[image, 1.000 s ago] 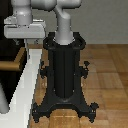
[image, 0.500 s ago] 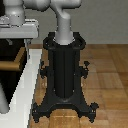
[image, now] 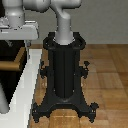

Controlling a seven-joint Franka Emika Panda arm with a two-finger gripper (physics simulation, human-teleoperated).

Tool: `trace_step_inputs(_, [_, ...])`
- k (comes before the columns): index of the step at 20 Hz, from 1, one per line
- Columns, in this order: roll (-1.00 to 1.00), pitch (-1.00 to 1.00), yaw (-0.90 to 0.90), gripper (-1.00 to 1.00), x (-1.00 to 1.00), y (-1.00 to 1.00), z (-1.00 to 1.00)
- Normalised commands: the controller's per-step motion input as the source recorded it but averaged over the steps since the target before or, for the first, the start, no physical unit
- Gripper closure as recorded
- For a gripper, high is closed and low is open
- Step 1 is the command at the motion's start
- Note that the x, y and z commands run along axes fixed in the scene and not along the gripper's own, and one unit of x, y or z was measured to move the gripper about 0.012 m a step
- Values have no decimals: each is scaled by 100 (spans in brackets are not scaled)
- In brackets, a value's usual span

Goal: Open the door by pressing down and pulling on the handle.

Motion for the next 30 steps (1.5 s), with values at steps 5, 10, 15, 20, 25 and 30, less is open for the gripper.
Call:
trace_step_inputs(5, [0, 0, 0, -100, 0, 0, -20])
trace_step_inputs(10, [0, 0, 0, -100, 0, 0, -60])
trace_step_inputs(15, [0, 0, 0, -100, 0, 0, -40])
trace_step_inputs(20, [0, 0, 0, -100, 0, 0, -20])
trace_step_inputs(25, [0, 0, 0, -100, 0, 0, 0])
trace_step_inputs(30, [0, 0, 0, 100, 0, 0, 0])
